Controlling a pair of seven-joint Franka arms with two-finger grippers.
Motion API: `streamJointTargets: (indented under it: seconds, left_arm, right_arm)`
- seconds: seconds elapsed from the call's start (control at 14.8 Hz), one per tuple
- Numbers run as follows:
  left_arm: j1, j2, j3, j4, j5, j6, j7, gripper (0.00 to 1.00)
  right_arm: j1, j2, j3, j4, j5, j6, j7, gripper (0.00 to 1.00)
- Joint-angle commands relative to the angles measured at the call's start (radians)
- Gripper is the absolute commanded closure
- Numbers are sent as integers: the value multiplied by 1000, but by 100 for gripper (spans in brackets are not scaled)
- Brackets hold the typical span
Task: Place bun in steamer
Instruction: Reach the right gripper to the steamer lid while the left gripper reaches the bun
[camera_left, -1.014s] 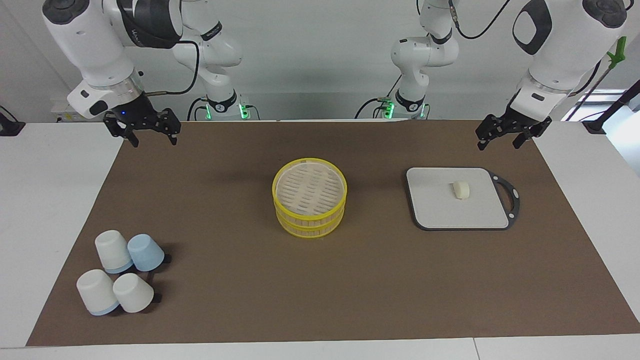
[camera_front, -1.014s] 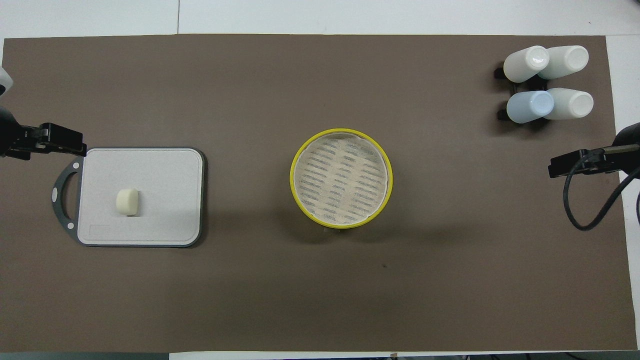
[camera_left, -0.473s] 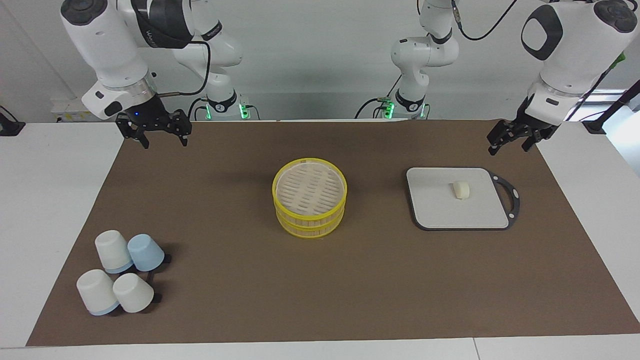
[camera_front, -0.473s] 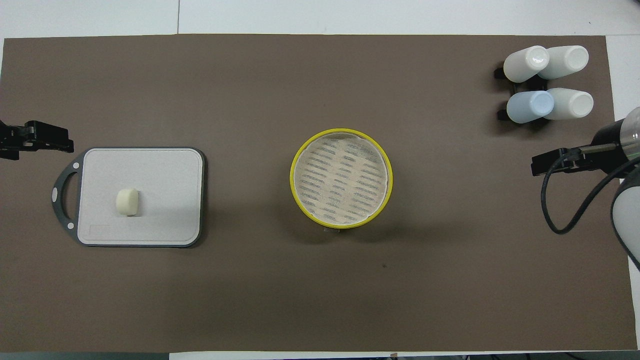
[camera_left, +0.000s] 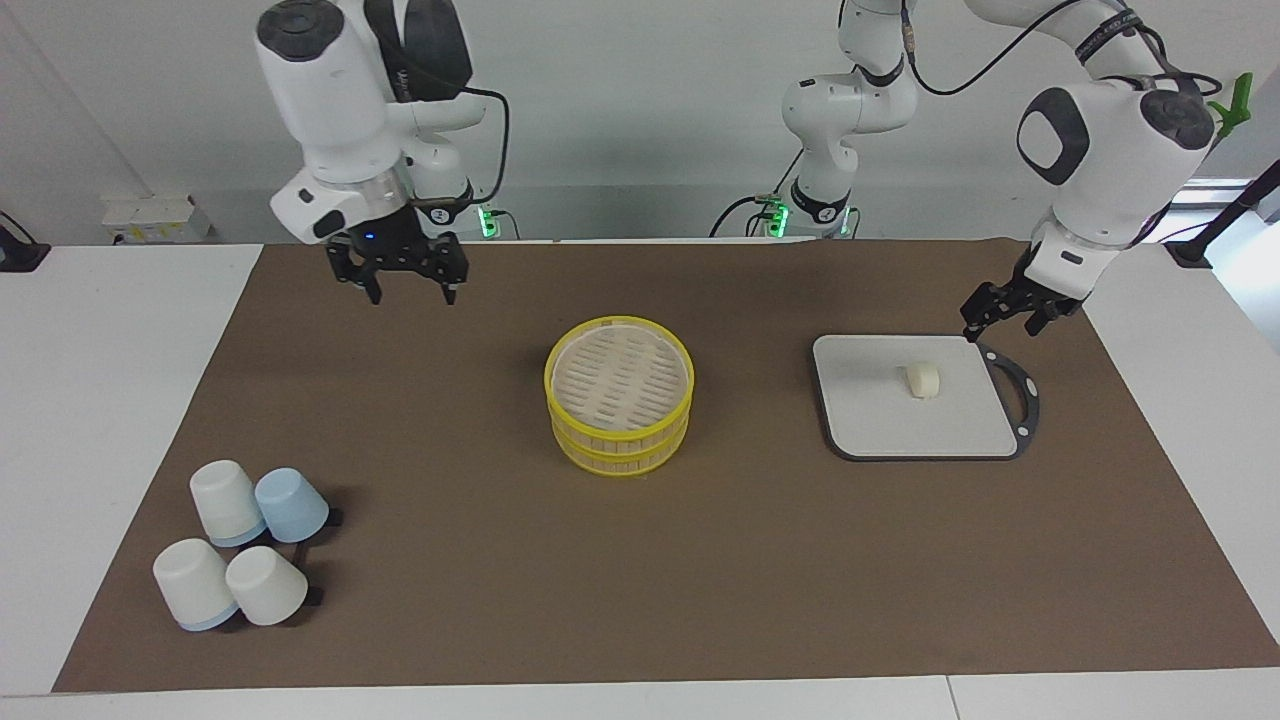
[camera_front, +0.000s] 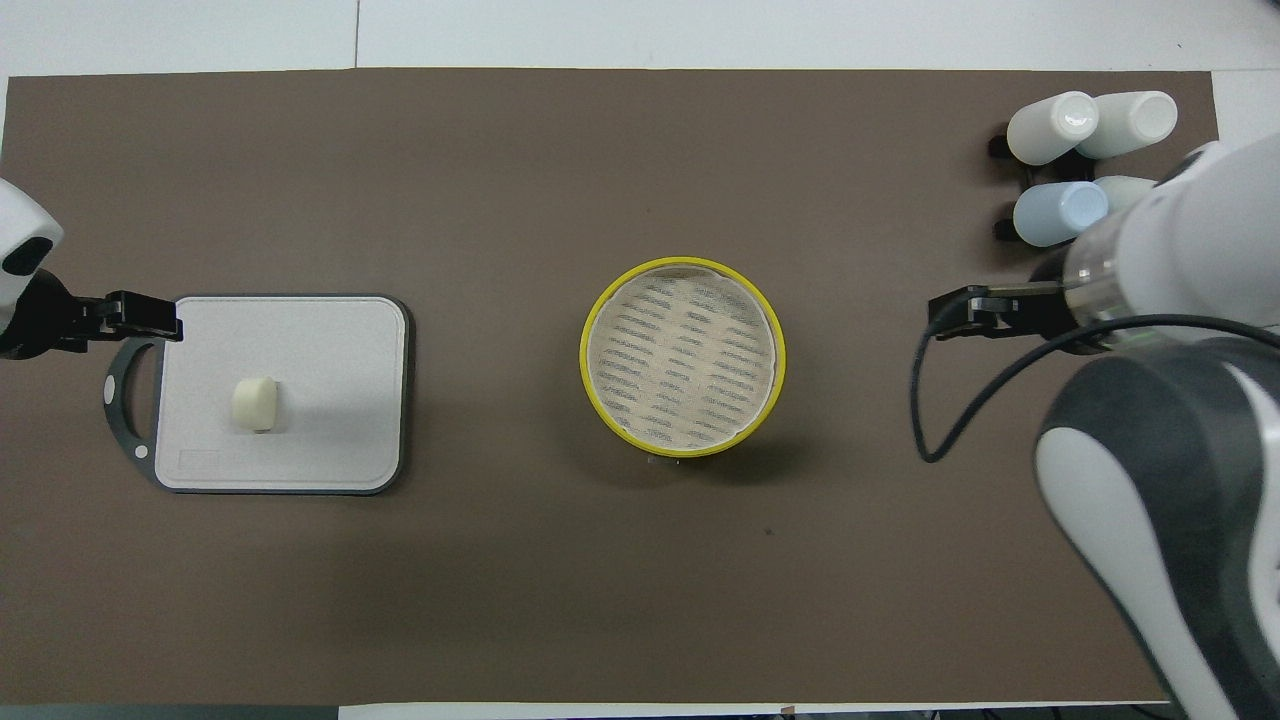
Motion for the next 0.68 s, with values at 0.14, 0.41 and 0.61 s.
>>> streamJointTargets:
  seconds: [0.14,0.41,0.61]
  left_arm:
    - [1,39,-5,-192,-6,226,23,0]
    - [-1,64,-5,-246,-6,280,21,0]
    - [-12,65,-5,-313,-6,344,21,0]
  right_arm:
    - [203,315,-6,335,48,-6,270,0]
    - [330,469,-7,435,45,29,395,0]
    - [420,532,-15,446,25,80,485,0]
